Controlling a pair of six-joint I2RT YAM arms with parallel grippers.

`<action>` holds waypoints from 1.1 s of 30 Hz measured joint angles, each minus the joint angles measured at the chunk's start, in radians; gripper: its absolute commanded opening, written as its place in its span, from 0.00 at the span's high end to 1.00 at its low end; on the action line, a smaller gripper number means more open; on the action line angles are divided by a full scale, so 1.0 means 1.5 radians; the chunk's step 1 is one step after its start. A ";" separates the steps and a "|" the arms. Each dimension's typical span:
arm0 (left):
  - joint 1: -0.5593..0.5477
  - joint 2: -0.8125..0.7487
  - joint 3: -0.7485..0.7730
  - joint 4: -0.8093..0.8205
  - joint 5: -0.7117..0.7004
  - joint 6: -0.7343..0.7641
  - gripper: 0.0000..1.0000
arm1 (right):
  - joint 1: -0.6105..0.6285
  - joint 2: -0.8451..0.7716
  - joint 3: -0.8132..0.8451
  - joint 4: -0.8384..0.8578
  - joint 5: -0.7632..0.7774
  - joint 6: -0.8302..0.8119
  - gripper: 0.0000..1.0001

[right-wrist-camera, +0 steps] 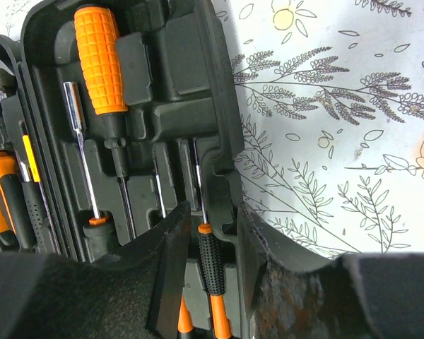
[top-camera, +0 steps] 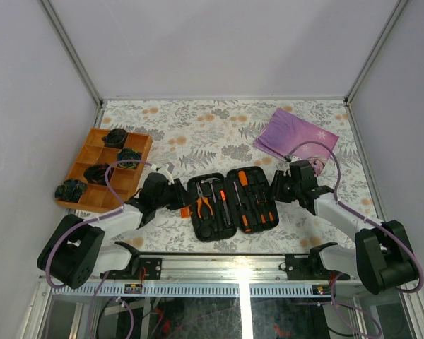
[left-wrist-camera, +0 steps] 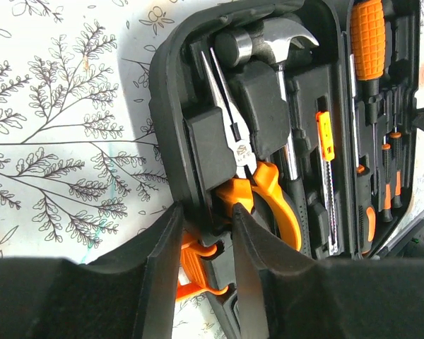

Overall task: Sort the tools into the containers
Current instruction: Adjust the storage box at the center of the board.

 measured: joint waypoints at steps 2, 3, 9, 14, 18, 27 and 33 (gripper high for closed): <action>0.000 -0.004 0.000 -0.002 0.000 -0.003 1.00 | -0.004 0.000 -0.001 0.002 -0.003 0.001 0.61; 0.000 -0.007 0.000 -0.003 0.000 -0.005 1.00 | -0.005 -0.001 -0.002 0.002 -0.005 0.001 0.61; 0.001 -0.041 0.000 -0.013 0.000 -0.008 1.00 | -0.015 -0.004 -0.005 0.002 -0.015 0.001 0.57; 0.001 -0.060 0.000 -0.017 0.000 -0.008 1.00 | -0.019 -0.026 -0.006 -0.002 -0.016 0.001 0.51; 0.001 -0.059 0.001 -0.019 0.002 -0.007 1.00 | -0.020 -0.068 -0.006 -0.009 -0.008 -0.003 0.48; -0.001 -0.049 0.005 -0.006 0.019 -0.012 1.00 | -0.020 -0.072 0.017 -0.057 0.110 -0.007 0.56; -0.001 -0.030 0.005 -0.005 0.024 -0.012 0.91 | -0.021 -0.027 0.040 -0.069 0.167 -0.012 0.59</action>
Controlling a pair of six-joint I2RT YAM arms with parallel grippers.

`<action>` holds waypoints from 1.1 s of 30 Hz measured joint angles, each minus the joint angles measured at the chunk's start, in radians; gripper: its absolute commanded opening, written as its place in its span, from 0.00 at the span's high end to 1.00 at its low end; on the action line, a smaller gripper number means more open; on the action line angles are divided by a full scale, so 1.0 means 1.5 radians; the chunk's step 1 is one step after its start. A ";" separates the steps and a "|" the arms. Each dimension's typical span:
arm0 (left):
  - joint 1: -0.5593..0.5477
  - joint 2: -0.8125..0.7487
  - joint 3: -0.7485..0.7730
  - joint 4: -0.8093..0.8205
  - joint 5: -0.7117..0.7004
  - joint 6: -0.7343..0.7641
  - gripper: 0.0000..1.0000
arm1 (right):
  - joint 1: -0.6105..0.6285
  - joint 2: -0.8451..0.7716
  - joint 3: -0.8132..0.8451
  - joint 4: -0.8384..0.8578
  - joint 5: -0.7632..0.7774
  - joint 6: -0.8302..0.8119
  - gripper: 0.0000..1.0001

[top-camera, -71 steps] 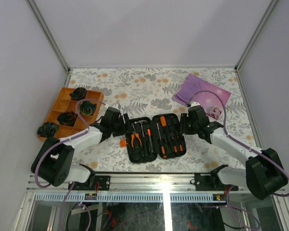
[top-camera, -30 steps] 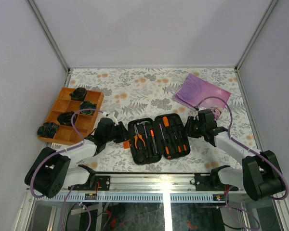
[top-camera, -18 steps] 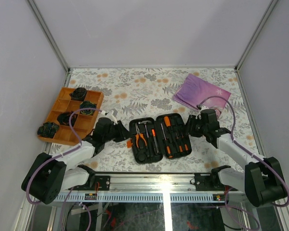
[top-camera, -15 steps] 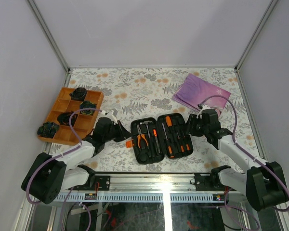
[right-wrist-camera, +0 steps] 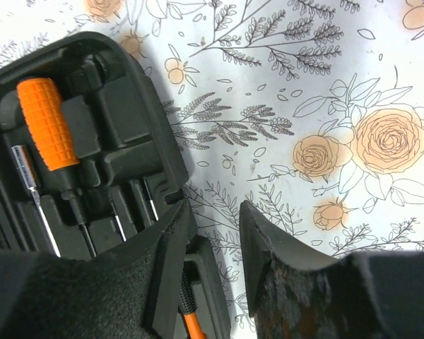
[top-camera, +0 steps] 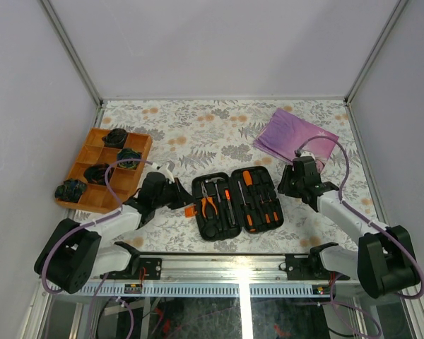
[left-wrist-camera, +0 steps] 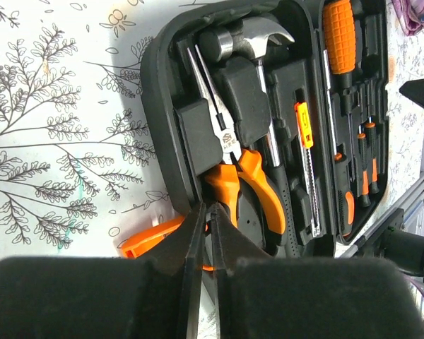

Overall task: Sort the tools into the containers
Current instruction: Adjust the storage box at the center of the board, then close the storage box at the center of the board.

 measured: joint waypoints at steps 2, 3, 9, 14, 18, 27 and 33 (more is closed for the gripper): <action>0.000 0.006 0.000 0.001 0.003 0.000 0.84 | 0.000 0.012 0.000 0.000 0.002 -0.001 0.59; 0.000 0.008 0.000 0.004 0.006 0.000 0.83 | 0.000 0.019 0.000 0.000 0.002 -0.001 0.59; 0.000 0.027 0.001 0.040 0.012 -0.005 0.80 | -0.004 0.038 0.000 0.001 -0.002 -0.002 0.59; 0.000 0.054 0.006 0.072 0.019 -0.005 0.80 | -0.013 0.056 0.000 0.005 -0.008 -0.006 0.58; 0.000 0.058 0.007 0.077 0.017 -0.005 0.79 | -0.020 0.062 -0.001 0.005 -0.008 -0.007 0.57; -0.001 0.009 0.007 0.018 -0.035 0.006 0.61 | -0.022 0.060 -0.001 0.005 -0.008 -0.012 0.56; -0.001 0.001 0.008 -0.003 -0.059 0.011 0.58 | -0.023 0.056 -0.001 0.003 -0.005 -0.016 0.56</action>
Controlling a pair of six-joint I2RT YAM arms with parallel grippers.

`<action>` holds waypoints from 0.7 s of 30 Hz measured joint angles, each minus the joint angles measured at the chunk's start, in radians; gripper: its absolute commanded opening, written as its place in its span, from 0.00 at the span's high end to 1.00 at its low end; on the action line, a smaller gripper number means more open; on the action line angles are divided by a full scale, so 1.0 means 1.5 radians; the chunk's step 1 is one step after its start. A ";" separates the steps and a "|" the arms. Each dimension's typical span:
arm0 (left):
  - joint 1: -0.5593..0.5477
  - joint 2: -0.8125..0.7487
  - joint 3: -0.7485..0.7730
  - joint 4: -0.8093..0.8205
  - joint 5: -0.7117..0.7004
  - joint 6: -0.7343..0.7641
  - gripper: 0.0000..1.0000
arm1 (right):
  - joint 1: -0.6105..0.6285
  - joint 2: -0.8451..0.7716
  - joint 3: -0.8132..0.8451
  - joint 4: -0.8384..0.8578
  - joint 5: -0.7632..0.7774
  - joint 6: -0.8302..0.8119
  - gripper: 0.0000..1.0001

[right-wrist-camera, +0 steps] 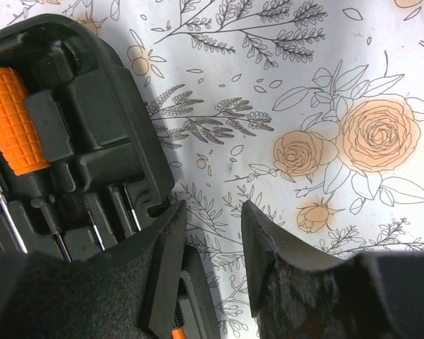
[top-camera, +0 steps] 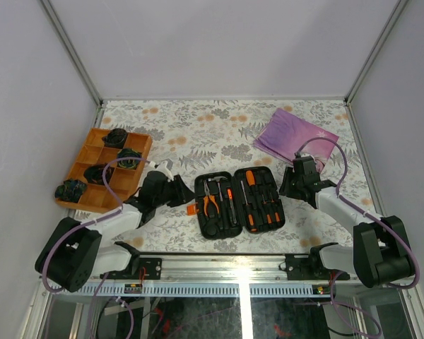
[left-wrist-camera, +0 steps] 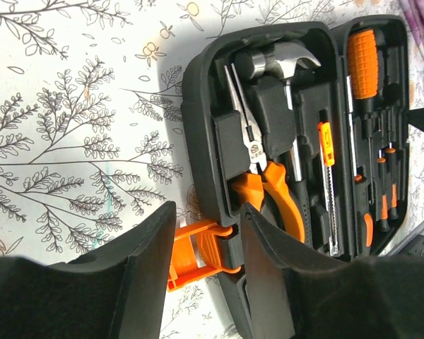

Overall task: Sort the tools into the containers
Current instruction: Close the storage box at the center of the board.

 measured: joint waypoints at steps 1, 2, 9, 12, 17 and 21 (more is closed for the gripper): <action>0.000 0.006 0.001 0.000 0.001 0.000 0.58 | 0.000 0.000 0.000 -0.002 0.002 -0.001 0.56; 0.000 0.014 0.001 0.002 0.002 0.000 0.58 | -0.001 0.000 0.000 -0.003 0.004 -0.002 0.56; 0.000 0.079 0.006 0.045 0.034 -0.004 0.59 | -0.004 0.004 0.003 -0.017 0.022 -0.002 0.53; 0.000 0.096 0.012 0.057 0.040 -0.004 0.63 | -0.005 0.027 0.016 -0.024 0.020 -0.002 0.53; 0.000 0.110 0.013 0.076 0.049 -0.004 0.72 | -0.006 0.079 0.033 -0.026 0.001 -0.009 0.54; 0.000 0.116 0.013 0.089 0.056 -0.004 0.78 | -0.010 0.089 0.039 -0.016 -0.031 -0.020 0.55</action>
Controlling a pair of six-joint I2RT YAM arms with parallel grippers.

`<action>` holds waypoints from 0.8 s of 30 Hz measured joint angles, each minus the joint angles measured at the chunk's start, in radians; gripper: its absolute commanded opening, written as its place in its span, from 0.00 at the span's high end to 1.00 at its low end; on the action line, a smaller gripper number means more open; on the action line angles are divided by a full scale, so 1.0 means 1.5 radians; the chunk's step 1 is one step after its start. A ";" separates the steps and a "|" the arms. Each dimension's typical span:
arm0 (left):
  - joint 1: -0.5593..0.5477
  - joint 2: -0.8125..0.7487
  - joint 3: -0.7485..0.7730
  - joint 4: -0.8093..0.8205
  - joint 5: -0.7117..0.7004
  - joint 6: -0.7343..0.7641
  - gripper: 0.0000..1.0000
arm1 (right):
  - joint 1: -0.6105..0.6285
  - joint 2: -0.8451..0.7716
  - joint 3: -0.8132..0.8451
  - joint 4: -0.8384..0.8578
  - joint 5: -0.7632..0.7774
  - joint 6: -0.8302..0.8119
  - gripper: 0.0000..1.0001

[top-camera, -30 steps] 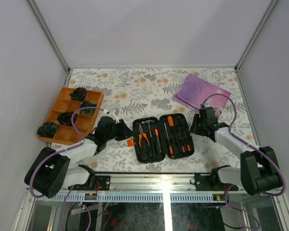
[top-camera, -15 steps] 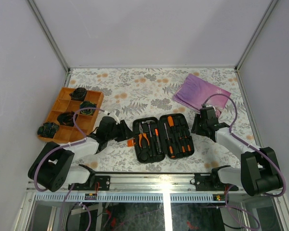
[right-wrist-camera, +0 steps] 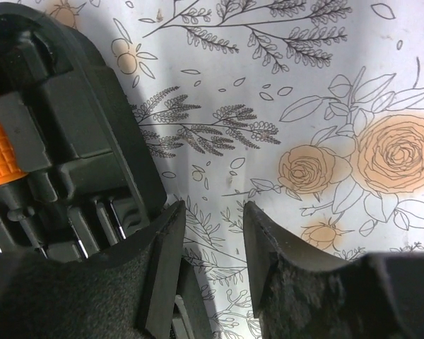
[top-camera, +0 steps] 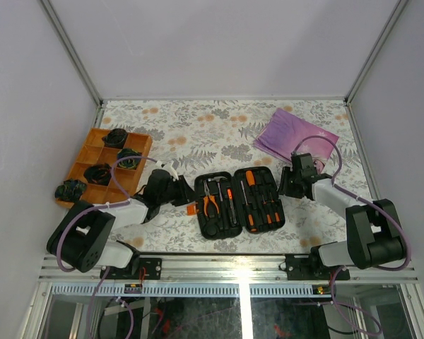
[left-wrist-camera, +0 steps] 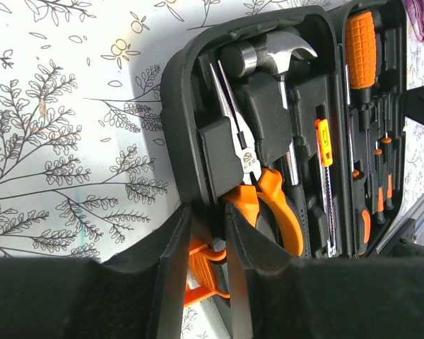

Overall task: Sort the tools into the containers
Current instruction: Close the storage box at the center of the board.

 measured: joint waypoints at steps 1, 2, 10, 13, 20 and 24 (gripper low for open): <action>0.000 0.001 0.000 0.003 0.002 0.000 0.79 | -0.003 0.000 0.000 0.002 -0.008 -0.005 0.55; 0.000 0.002 0.000 0.005 0.005 -0.001 0.79 | -0.004 0.001 0.000 0.004 -0.015 -0.010 0.56; 0.007 0.005 0.000 0.008 0.017 -0.002 0.81 | -0.016 -0.005 -0.007 0.018 -0.083 -0.054 0.63; 0.008 0.002 0.000 0.008 0.017 -0.002 0.82 | -0.017 -0.027 -0.019 0.020 -0.107 -0.062 0.65; 0.011 -0.005 0.000 -0.003 0.016 -0.002 0.84 | -0.025 -0.093 -0.030 0.027 -0.146 -0.060 0.66; 0.011 -0.006 0.000 -0.005 0.013 -0.002 0.85 | -0.030 -0.132 -0.030 0.036 -0.165 -0.045 0.67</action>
